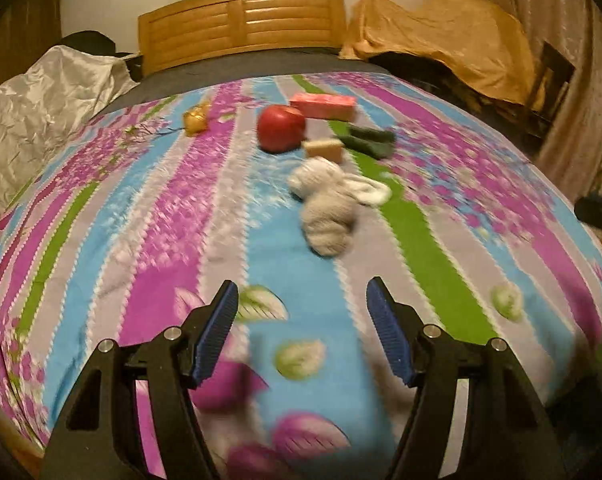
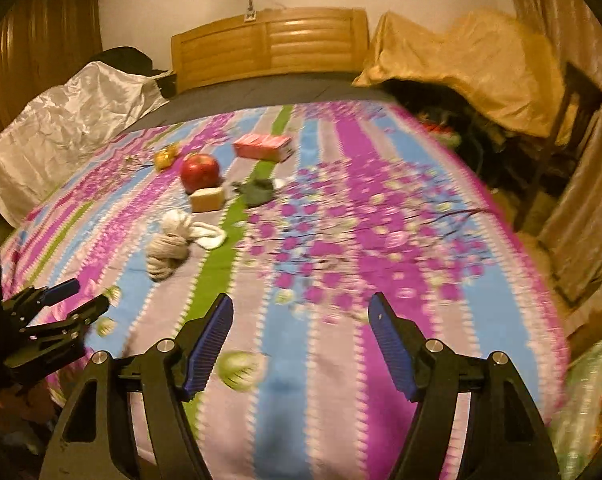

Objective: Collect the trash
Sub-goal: 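Swing both open tools back to the trash on the bed, then grasp the beige knit sock with the left tool while the right tool grasps the green sock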

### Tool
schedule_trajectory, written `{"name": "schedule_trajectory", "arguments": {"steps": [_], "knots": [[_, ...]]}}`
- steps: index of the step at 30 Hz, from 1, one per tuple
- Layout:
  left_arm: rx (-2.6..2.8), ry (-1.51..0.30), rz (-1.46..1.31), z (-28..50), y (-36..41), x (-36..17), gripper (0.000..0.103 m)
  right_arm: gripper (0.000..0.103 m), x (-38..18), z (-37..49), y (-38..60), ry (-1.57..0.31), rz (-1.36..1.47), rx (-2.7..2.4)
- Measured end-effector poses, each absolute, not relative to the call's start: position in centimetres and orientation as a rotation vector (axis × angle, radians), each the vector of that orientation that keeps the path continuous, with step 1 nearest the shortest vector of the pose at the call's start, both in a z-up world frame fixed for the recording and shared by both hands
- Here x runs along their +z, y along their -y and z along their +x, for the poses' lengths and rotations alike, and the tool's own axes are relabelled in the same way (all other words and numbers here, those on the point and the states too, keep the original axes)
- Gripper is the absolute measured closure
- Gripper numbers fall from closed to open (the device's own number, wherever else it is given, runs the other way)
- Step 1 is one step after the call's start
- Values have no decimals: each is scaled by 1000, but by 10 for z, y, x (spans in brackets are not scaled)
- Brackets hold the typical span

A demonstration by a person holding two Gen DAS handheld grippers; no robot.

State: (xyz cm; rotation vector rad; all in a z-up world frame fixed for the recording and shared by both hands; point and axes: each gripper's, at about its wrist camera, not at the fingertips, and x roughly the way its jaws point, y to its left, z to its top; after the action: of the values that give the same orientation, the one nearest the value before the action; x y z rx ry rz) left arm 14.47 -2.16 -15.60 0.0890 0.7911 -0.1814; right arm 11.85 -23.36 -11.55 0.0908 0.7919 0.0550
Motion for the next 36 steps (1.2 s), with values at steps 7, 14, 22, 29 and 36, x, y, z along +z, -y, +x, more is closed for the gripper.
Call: {"name": "schedule_trajectory", "arguments": {"steps": [7,14,22,29,36], "knots": [[-221,-793,61,189,25,-161,39,32,-124,176,208,-818,64,105],[-272,-816,10,219,38,-173,39,22,-128,265,190,-802,-39,174],[-303,-859,-53,247,43,-189,39,11,-171,386,155,-885,-314,227],[-355,-927,-85,259,45,-202,57,35,-213,432,146,-961,-383,192],[-386,-914,-138,238,28,-195,63,87,-197,400,161,-939,-229,215]]}}
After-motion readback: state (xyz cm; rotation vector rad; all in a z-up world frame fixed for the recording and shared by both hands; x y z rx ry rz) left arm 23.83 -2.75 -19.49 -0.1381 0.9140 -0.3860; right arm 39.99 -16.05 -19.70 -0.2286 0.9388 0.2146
